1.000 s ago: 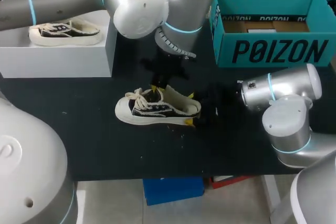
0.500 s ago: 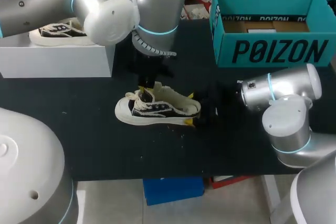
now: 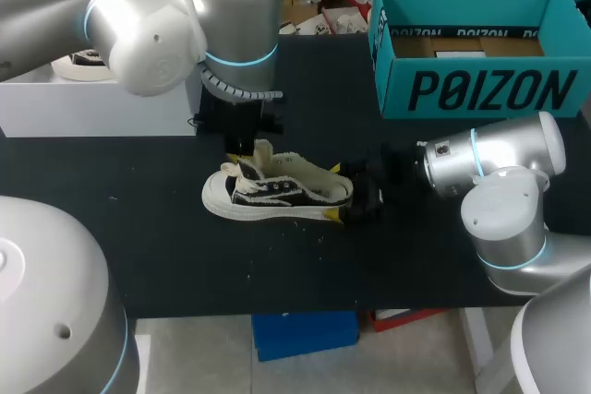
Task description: Take the shoe out of the shoebox, open the shoe tongue, remove and reinsert the insole, then place the shoe into the shoebox
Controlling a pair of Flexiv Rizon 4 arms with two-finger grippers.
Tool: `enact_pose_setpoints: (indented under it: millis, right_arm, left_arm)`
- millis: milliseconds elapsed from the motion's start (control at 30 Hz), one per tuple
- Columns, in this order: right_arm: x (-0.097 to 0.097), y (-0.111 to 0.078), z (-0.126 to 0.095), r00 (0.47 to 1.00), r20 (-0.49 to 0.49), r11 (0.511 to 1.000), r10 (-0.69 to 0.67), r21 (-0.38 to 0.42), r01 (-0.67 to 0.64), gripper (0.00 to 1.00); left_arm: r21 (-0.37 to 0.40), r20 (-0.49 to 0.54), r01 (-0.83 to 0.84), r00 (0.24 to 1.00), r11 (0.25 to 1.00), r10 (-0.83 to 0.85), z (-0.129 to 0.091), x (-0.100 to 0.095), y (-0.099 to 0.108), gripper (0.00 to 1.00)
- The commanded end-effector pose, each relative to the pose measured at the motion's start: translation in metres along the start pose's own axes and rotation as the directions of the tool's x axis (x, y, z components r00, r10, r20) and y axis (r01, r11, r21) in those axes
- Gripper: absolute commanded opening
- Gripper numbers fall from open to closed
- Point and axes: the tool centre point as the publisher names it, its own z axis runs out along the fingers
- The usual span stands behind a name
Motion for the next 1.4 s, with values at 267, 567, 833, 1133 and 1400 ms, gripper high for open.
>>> enact_pose_setpoints:
  millis: [267, 567, 833, 1133, 1400]
  right_arm:
    - [0.0, -0.002, 0.002, 1.0, 0.001, 1.0, 0.001, 0.001, -0.001, 0.0]
    - [0.0, -0.002, 0.002, 1.0, 0.001, 1.0, 0.001, 0.001, -0.001, 0.0]
    - [0.0, -0.002, 0.002, 1.0, 0.001, 1.0, 0.001, 0.001, -0.001, 0.0]
    - [0.0, -0.002, 0.002, 1.0, 0.001, 1.0, 0.001, 0.001, -0.001, 0.0]
    - [0.0, -0.002, 0.002, 1.0, 0.001, 1.0, 0.001, 0.001, -0.001, 0.0]
  left_arm:
    - [0.027, -0.066, 0.044, 0.997, 0.999, -0.042, 0.001, -0.022, 0.003, 0.0]
    - [-0.003, -0.061, 0.047, 0.997, 0.999, -0.047, 0.02, -0.024, 0.006, 0.0]
    - [-0.022, -0.051, 0.049, 0.997, 0.999, -0.05, 0.038, -0.026, 0.005, 0.0]
    - [-0.038, -0.048, 0.034, 0.998, 0.999, -0.036, 0.041, -0.025, 0.007, 0.06]
    - [0.041, -0.187, -0.085, 0.978, 0.995, 0.092, 0.01, -0.019, -0.004, 1.0]
